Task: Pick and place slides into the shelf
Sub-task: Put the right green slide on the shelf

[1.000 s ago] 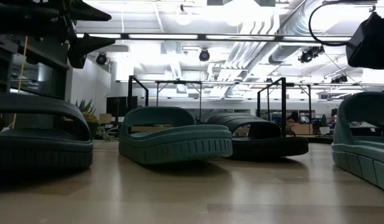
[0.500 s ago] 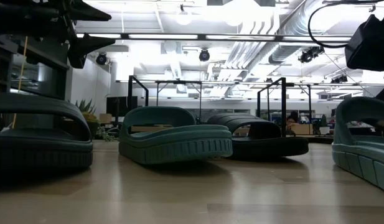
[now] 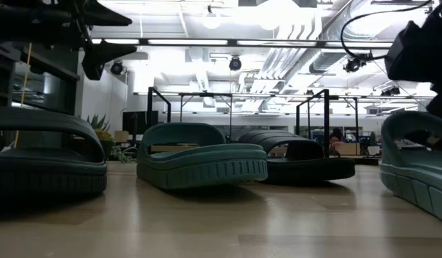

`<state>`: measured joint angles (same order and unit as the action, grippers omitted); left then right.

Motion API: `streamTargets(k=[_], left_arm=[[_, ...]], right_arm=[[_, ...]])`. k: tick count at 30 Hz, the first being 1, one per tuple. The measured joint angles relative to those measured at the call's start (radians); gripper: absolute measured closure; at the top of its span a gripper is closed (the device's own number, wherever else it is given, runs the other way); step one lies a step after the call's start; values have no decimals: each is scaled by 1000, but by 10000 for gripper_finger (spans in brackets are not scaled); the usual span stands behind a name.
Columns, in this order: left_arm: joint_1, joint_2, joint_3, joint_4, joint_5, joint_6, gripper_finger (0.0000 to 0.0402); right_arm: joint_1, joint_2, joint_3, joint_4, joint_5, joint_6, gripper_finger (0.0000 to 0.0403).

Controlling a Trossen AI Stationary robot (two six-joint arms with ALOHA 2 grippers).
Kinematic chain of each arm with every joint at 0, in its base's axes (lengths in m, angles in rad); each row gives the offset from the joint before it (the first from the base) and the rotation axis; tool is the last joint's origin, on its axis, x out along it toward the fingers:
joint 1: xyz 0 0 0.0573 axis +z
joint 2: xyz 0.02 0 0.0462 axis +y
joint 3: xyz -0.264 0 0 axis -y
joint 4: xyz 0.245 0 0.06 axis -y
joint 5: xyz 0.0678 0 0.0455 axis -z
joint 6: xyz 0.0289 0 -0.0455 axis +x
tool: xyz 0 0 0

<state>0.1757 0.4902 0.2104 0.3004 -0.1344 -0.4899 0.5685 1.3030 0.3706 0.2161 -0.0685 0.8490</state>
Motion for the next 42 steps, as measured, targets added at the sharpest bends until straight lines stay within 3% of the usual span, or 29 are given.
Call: streamTargets(k=[10, 22, 28, 37, 42], left_arm=[[0, 136, 0, 214, 131, 166, 156], [-149, 206, 50, 322, 113, 344, 156], [-289, 281, 148, 187, -82, 502, 156], [-408, 496, 302, 124, -349, 692, 156], [-407, 594, 390, 19, -389, 724, 156]], right_arm=[[-7, -211, 0, -125, 59, -29, 402], [-9, -434, 0, -237, 141, -72, 403], [-59, -474, 35, -279, 127, -114, 403], [-147, -464, 298, -579, 159, -280, 403], [-191, -465, 424, -698, 189, -336, 403]])
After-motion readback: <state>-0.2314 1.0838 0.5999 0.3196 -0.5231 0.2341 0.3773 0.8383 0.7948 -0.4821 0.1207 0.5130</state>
